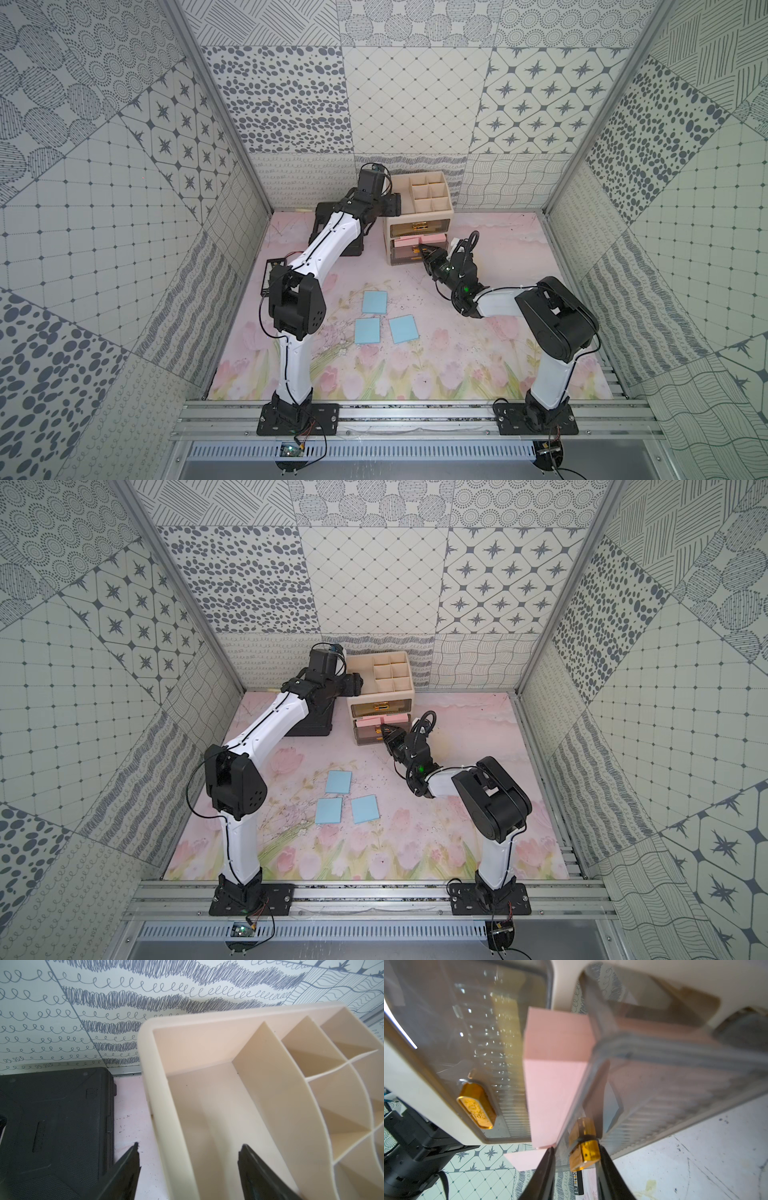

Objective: Please put the sticky notes in the drawer by color
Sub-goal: Adjust the drawer in the storage box.

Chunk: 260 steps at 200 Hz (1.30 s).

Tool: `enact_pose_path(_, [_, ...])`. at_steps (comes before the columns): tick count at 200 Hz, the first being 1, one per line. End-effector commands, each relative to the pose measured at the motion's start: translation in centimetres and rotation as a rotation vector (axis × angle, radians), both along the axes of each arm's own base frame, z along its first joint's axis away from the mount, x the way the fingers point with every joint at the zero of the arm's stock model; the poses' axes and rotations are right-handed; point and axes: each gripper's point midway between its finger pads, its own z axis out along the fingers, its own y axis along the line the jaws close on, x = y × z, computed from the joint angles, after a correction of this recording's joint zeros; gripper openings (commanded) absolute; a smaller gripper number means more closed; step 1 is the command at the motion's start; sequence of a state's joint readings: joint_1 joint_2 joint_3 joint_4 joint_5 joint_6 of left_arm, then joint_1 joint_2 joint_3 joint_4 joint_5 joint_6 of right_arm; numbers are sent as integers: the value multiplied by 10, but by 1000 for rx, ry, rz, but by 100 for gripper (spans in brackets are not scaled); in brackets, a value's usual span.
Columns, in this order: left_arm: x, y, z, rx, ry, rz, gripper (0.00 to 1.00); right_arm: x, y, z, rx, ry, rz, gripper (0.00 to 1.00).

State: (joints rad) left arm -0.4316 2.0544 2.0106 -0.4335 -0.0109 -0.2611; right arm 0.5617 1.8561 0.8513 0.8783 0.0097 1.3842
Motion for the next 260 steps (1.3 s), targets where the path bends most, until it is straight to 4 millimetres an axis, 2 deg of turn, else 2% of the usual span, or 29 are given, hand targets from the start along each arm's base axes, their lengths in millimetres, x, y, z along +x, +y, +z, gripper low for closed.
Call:
enact_pose_path(1, [-3, 2, -2, 7, 15, -10, 77, 2, -6, -16, -12, 10, -35, 32])
enact_pose_path(45, [-2, 1, -3, 2, 19, -8, 77, 3, -7, -18, -15, 10, -43, 26])
enact_pose_path(72, [-3, 2, -5, 1, 24, -8, 77, 2, -7, -23, -15, 23, -49, 14])
enact_pose_path(79, [0, 0, 0, -11, 1, -8, 77, 2, -7, -23, -15, 23, -48, 10])
enact_pose_path(101, [1, -2, -1, -13, 2, -12, 77, 2, -7, -20, -14, 19, -46, 0])
enact_pose_path(150, [0, -4, -6, -13, 19, -24, 77, -3, -9, -18, -14, 28, -55, 0])
enact_pose_path(222, [3, -5, -8, -15, 22, -19, 77, -16, -11, 0, -13, 3, -62, 0])
enact_pose_path(260, [4, -4, -7, -18, 20, -12, 77, -25, -9, 2, -8, 10, -48, 0])
